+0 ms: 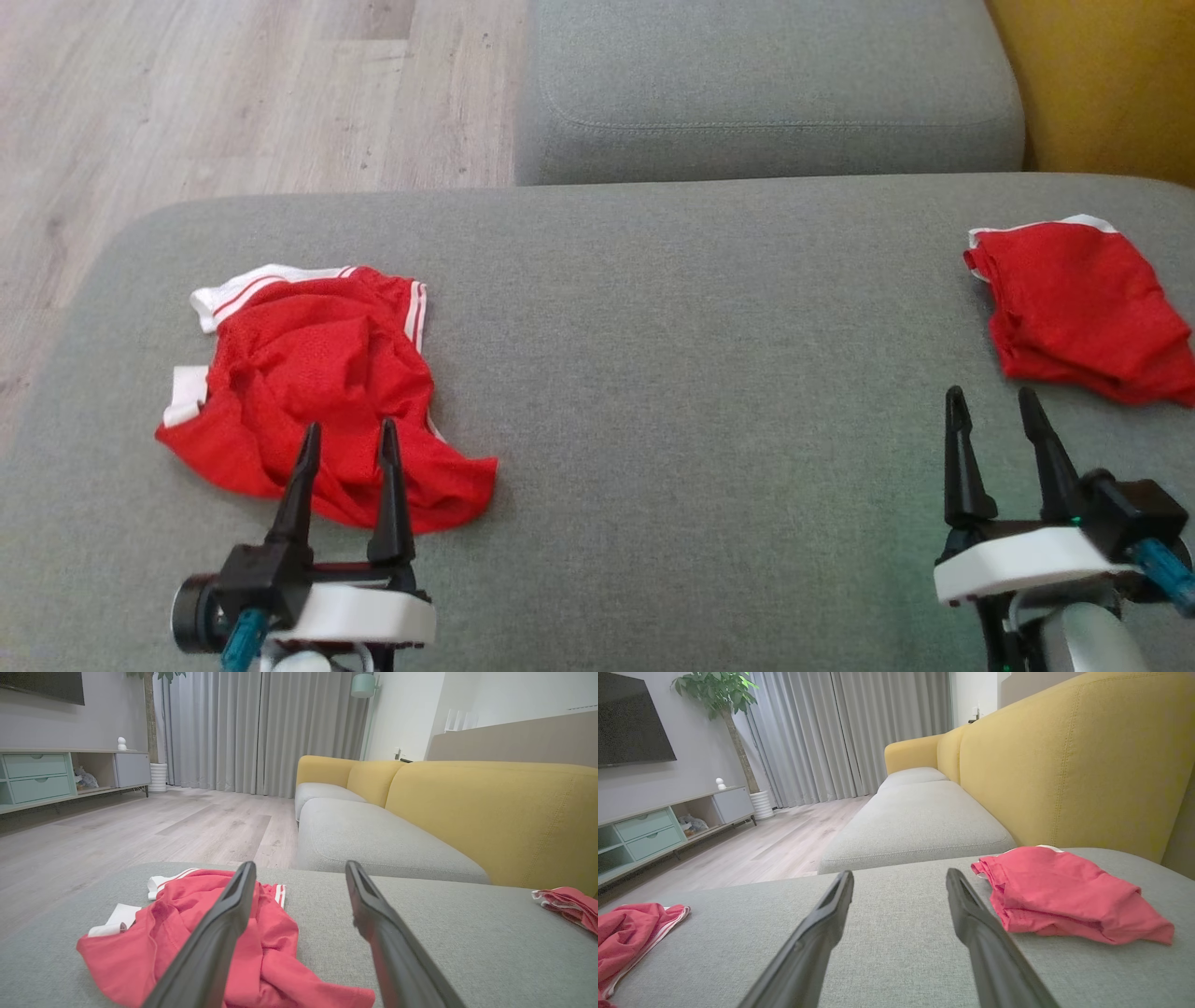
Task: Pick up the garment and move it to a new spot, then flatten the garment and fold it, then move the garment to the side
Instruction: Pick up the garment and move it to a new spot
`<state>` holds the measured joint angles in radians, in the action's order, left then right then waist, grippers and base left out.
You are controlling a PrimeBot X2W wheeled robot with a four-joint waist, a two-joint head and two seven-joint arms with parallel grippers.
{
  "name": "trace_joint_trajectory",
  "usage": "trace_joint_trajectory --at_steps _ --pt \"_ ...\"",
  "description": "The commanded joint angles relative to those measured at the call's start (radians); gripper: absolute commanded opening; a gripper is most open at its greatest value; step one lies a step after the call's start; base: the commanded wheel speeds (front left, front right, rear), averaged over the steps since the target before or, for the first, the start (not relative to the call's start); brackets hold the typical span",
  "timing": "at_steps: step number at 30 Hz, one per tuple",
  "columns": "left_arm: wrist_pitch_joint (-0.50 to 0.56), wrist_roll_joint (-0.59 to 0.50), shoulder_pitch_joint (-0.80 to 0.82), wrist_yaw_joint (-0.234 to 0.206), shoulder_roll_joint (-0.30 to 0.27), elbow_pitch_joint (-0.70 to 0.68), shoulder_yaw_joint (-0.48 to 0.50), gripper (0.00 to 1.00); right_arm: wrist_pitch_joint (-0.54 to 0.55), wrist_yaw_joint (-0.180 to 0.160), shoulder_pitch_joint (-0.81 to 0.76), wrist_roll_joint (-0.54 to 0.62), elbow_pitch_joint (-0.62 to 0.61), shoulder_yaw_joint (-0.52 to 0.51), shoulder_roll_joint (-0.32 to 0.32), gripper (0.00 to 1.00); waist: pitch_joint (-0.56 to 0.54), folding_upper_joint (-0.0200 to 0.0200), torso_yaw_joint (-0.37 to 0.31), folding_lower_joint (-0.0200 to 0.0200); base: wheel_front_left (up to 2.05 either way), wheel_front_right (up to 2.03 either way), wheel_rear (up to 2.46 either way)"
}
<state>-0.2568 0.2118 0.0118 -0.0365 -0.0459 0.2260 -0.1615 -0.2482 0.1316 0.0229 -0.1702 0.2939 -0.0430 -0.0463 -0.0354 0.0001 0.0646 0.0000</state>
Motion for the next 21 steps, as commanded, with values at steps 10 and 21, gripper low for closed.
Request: trace_joint_trajectory --at_steps 10,21 --pt "-0.005 -0.007 0.049 -0.004 -0.004 -0.022 0.033 1.0 -0.013 -0.001 0.007 -0.016 -0.038 0.104 -0.004 1.0 -0.01 -0.0001 0.096 0.0 0.0 0.0 0.0" --pt "-0.005 -0.047 0.036 0.019 -0.005 -0.008 0.068 1.0 -0.013 -0.001 -0.021 -0.071 -0.027 0.193 -0.004 1.0 -0.032 -0.0001 0.266 0.0 0.0 0.0 0.0"
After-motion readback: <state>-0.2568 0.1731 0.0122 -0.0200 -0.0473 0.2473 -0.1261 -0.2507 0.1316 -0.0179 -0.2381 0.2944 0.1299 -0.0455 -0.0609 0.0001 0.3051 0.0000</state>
